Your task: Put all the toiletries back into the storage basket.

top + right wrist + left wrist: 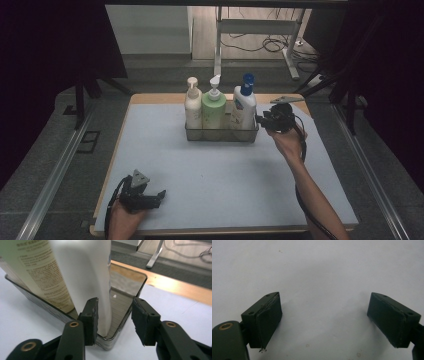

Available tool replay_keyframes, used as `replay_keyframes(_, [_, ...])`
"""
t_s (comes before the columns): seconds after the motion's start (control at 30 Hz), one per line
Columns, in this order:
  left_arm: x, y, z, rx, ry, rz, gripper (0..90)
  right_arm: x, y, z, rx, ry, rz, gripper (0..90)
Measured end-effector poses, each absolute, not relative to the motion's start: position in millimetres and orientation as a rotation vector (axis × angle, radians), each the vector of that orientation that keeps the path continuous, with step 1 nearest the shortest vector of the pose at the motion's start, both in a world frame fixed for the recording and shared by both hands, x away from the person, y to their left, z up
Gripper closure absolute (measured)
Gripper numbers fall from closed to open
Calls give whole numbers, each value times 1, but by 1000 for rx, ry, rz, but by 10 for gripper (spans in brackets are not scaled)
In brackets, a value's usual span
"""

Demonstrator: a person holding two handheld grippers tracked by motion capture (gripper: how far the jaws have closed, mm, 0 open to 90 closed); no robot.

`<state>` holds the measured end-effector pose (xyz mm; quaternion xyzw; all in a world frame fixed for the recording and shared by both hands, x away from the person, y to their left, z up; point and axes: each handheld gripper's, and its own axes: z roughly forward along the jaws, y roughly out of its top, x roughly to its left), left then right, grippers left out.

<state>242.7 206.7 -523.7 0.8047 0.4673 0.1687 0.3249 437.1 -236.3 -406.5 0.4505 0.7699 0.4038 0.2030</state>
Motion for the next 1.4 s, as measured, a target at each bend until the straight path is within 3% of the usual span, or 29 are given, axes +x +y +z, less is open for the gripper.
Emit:
replay_keyframes(0.7, [243, 207, -524, 2110, 1225, 442, 123, 469, -234, -426, 1306, 2153, 1065, 837])
replay_keyframes(1.4, [243, 207, -524, 2110, 1225, 442, 123, 482, -217, -451, 1377, 2186, 1057, 894])
